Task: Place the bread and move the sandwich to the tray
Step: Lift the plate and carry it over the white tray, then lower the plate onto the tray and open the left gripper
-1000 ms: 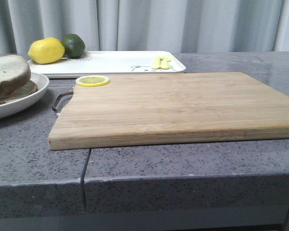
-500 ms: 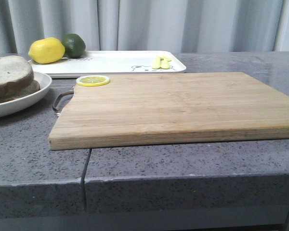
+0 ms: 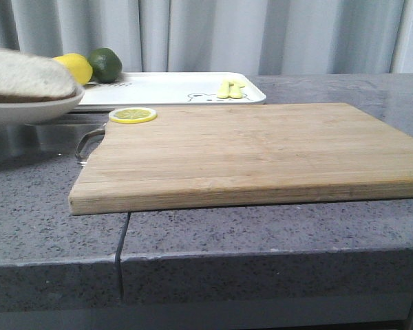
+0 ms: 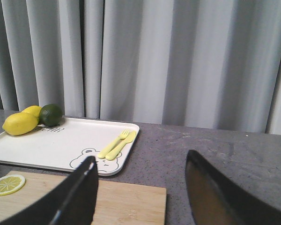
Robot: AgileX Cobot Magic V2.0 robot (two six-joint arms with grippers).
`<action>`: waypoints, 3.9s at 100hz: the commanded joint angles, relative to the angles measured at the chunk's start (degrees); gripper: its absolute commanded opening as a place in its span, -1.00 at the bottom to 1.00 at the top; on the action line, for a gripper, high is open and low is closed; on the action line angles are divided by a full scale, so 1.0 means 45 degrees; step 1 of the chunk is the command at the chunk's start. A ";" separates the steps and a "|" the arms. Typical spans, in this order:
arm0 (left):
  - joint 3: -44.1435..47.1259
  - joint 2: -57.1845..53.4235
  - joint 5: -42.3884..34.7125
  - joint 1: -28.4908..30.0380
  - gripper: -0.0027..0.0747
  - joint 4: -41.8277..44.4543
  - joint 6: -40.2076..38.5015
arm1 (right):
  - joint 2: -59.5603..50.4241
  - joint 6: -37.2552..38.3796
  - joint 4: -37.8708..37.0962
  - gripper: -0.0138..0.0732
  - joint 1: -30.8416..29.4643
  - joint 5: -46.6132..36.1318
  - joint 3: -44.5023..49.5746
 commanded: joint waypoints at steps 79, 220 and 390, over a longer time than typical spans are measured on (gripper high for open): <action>-0.4949 0.3800 -0.0103 0.0036 -0.98 -0.6832 0.4821 | 0.0028 -0.0058 -0.0602 0.29 -0.0051 0.0214 -0.0320; -1.3135 1.1245 0.1694 -0.2012 -0.98 -0.6745 0.5022 | 0.0028 -0.0058 -0.0549 0.29 -0.0051 0.0070 -0.0320; -1.3135 1.1266 0.1542 -0.2068 -0.89 -0.6505 0.4920 | 0.0028 -0.0058 -0.0538 0.29 -0.0051 0.0033 -0.0320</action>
